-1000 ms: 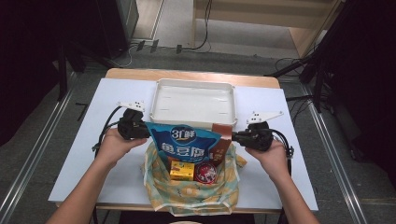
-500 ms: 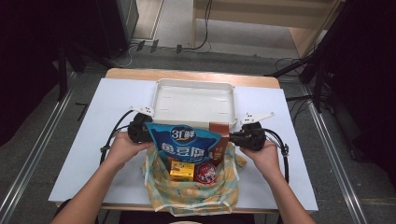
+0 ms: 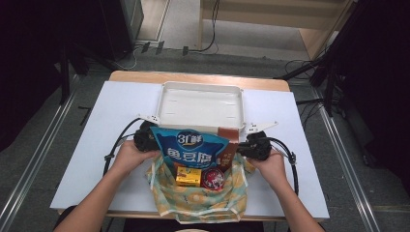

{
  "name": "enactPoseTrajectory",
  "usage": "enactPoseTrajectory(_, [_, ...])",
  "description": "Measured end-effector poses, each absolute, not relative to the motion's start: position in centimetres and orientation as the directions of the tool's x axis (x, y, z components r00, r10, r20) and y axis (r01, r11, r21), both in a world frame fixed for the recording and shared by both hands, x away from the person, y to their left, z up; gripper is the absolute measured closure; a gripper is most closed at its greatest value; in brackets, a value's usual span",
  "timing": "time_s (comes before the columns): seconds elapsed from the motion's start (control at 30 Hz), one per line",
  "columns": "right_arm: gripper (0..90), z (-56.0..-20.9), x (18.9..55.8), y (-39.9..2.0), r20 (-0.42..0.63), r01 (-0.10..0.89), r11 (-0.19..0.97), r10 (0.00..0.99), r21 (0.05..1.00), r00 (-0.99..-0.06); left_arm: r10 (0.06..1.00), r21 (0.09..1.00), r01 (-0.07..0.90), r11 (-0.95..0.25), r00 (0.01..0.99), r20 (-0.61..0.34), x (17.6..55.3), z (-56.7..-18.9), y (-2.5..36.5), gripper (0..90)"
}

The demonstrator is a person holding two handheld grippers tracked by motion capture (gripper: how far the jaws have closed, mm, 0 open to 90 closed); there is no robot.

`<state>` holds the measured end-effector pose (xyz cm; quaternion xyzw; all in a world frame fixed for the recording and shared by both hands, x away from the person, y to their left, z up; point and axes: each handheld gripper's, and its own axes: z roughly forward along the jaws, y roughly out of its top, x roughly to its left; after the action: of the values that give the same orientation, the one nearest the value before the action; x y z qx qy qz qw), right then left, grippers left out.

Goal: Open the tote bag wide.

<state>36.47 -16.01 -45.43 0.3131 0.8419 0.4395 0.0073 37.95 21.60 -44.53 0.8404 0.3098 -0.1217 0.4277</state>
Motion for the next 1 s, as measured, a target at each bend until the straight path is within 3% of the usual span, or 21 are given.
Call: enactPoseTrajectory(1.0, [90.0, -47.7, 36.6, -16.5, 0.261, 0.563, 0.476, 0.560, 0.676, -0.787, 0.430, 0.592, 0.646, -0.482, 0.763, -0.483, 38.5, -47.0, 21.1, 90.0])
